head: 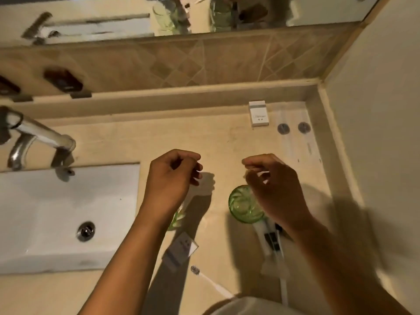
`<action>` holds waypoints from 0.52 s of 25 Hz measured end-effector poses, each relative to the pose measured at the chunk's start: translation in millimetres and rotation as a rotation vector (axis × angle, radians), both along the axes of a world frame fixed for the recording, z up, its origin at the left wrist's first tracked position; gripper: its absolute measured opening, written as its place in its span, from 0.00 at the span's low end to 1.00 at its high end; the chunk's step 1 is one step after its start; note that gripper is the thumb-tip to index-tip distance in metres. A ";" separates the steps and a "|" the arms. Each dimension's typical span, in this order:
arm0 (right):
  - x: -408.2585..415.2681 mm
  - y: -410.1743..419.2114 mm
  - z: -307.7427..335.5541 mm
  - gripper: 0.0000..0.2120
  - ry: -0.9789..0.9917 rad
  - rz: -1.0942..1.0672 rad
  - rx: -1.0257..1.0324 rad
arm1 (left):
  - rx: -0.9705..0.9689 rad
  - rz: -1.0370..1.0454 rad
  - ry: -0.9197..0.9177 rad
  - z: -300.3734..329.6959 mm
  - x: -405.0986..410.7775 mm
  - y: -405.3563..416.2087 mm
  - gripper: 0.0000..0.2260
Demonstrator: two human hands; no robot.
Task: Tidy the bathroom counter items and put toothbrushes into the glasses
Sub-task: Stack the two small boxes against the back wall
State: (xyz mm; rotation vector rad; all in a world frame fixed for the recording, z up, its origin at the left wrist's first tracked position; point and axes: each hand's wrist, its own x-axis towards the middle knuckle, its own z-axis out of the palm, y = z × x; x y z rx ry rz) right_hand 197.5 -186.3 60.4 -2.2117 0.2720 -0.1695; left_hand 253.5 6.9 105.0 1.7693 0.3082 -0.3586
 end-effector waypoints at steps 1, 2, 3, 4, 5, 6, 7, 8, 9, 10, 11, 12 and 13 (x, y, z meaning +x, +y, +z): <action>-8.3 11.0 0.6 0.09 -0.010 0.064 -0.016 | 0.007 0.009 -0.009 3.1 -13.0 10.4 0.09; -19.1 23.9 0.4 0.10 -0.017 0.127 -0.032 | 0.018 0.024 -0.020 5.4 -28.4 22.3 0.09; -30.4 36.4 -1.7 0.12 -0.018 0.183 -0.043 | 0.035 0.043 -0.035 5.6 -43.1 34.2 0.10; -42.3 48.2 -5.2 0.14 0.000 0.230 -0.044 | 0.058 0.068 -0.048 3.7 -57.0 46.2 0.10; -54.2 59.7 -8.9 0.16 0.039 0.273 -0.026 | 0.080 0.105 -0.055 -0.2 -70.5 58.0 0.10; -65.8 70.9 -14.3 0.18 0.103 0.312 -0.004 | 0.096 0.151 -0.051 -7.3 -84.2 70.2 0.10; -76.5 80.8 -21.0 0.20 0.171 0.349 0.007 | 0.108 0.202 -0.035 -17.0 -98.2 81.8 0.11; -86.2 89.4 -27.8 0.22 0.241 0.379 0.003 | 0.121 0.254 -0.013 -28.9 -111.7 90.9 0.11; -94.5 96.6 -36.8 0.24 0.294 0.401 -0.021 | 0.145 0.297 0.014 -42.6 -125.5 97.8 0.10; -101.6 104.0 -43.2 0.25 0.337 0.410 -0.044 | 0.184 0.323 0.042 -56.2 -139.8 104.4 0.09; -107.3 109.9 -50.2 0.24 0.381 0.399 -0.043 | 0.229 0.324 0.068 -68.7 -152.7 108.5 0.08; -110.9 115.1 -54.5 0.20 0.445 0.365 -0.009 | 0.276 0.289 0.090 -81.9 -163.2 110.8 0.08; -113.7 119.0 -60.1 0.17 0.518 0.329 0.053 | 0.331 0.219 0.094 -94.8 -172.1 111.3 0.07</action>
